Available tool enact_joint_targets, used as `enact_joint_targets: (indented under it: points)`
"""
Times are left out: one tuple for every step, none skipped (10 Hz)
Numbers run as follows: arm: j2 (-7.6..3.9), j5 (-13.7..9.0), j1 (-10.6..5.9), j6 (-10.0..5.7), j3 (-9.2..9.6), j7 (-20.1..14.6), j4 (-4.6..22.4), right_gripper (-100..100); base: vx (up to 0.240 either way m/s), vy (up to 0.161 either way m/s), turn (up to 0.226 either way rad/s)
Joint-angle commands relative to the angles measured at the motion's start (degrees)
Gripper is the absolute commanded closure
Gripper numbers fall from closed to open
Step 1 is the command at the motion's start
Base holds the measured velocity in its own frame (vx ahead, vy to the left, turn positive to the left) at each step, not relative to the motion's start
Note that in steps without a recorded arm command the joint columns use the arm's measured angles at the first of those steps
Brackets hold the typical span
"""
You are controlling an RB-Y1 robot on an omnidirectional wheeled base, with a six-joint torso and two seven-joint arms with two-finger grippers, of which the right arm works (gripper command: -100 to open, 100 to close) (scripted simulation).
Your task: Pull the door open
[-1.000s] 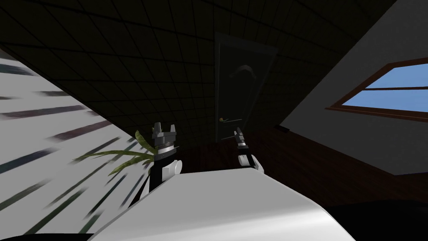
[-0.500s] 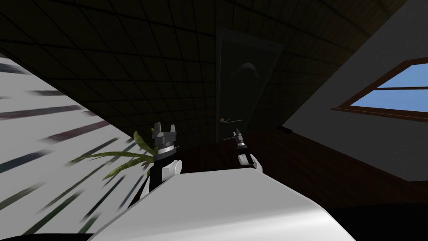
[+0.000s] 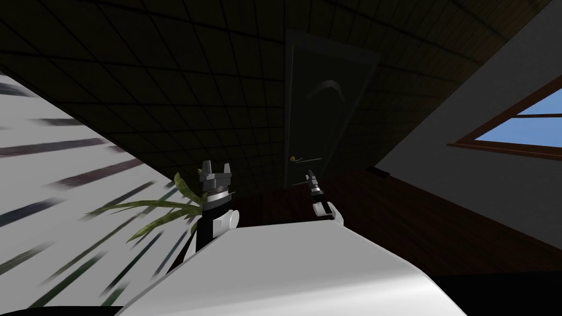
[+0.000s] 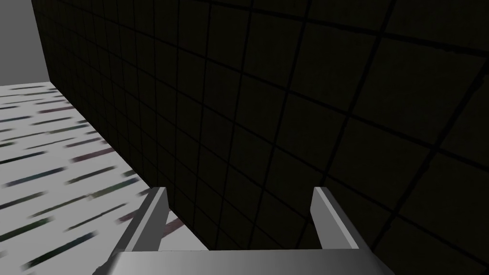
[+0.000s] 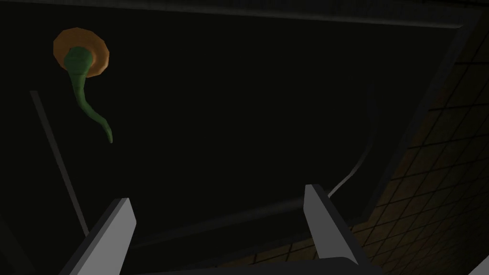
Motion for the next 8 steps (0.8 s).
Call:
enact_joint_targets:
  points:
    - [-0.21,0.2,-0.61,-0.36,-0.02,-0.4,1.6,-100,0.060,-0.005,0.021]
    - [-0.60,0.5,-1.45,-0.70,-0.03,-1.0,3.7,-100,0.059,-0.006,0.027]
    - [-0.99,0.8,-2.28,-1.04,-0.05,-1.6,5.1,-100,0.078,0.001,0.044]
    - [-0.99,0.8,-2.28,-1.04,-0.05,-1.6,5.7,-100,0.059,-0.002,0.018]
    - [-1.38,1.1,-3.11,-1.37,-0.07,-2.2,7.7,-100,0.054,-0.008,0.029]
    - [-1.77,1.5,-3.94,-1.71,-0.08,-2.7,9.7,-100,0.078,-0.014,0.038]
    - [-2.14,1.7,-4.73,-2.03,-0.10,-3.3,11.6,-100,0.096,-0.010,0.054]
    - [-2.51,2.0,-5.51,-2.34,-0.11,-3.8,13.5,-100,0.121,-0.014,0.044]
